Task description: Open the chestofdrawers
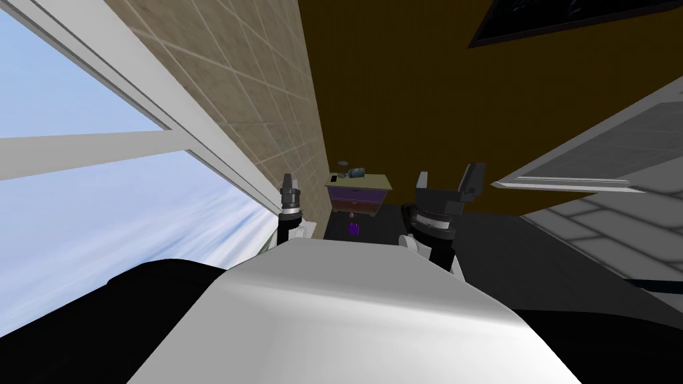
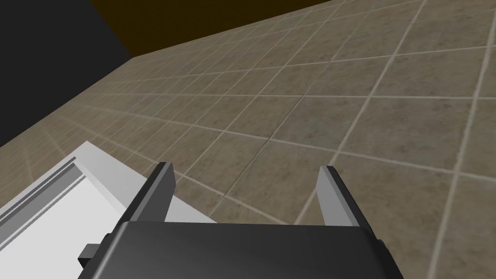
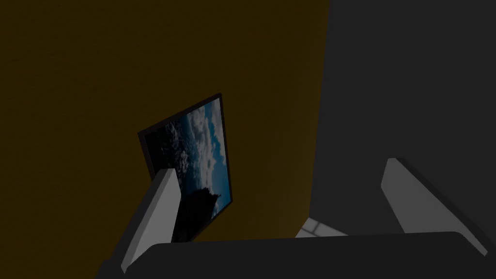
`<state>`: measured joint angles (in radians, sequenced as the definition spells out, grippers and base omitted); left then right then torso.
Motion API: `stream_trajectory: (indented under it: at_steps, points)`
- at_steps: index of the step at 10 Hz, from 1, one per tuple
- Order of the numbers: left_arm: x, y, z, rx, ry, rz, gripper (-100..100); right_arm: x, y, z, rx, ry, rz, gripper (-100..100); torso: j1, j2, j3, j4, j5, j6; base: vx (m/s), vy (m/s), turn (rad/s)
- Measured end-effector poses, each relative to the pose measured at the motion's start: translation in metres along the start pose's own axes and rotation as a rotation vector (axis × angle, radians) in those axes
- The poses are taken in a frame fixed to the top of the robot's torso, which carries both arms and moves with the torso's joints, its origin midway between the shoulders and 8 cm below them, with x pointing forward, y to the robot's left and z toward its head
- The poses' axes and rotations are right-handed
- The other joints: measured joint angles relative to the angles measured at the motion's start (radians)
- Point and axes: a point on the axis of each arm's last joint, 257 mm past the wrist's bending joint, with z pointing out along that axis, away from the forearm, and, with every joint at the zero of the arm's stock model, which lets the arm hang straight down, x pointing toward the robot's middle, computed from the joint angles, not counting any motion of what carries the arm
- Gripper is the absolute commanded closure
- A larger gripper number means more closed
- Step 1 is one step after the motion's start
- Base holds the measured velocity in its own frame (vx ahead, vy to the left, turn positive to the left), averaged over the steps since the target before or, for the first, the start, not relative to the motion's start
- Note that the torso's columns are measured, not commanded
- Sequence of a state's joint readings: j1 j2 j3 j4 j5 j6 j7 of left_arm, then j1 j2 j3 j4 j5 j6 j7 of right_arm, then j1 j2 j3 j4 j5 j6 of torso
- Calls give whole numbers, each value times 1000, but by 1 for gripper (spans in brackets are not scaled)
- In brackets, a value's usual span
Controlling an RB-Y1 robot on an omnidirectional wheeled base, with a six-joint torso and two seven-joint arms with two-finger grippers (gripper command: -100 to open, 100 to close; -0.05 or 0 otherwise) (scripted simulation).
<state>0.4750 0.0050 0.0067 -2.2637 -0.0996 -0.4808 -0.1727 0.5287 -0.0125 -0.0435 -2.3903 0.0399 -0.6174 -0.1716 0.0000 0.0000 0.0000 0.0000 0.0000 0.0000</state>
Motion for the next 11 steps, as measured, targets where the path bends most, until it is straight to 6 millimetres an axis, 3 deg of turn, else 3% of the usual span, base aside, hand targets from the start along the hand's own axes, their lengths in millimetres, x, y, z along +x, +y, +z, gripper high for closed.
stream_trajectory:
  at_steps: [2,9,10,11]
  points:
    - [0,0,0,0,0,0,0,0,0,0,0,0,0,0,0,104,-209,105,0,0,0,0,0]
    - [0,0,0,0,0,0,0,0,0,0,0,0,0,0,0,618,-1234,617,0,0,0,0,0]
    - [0,0,0,0,0,0,-100,0,0,0,0,0,0,0,0,691,-1382,691,0,0,56,-34,-21]
    - [4,5,-2,-3,22,9,-100,0,0,0,0,0,0,0,-2,723,-1452,723,0,0,84,-57,-17]
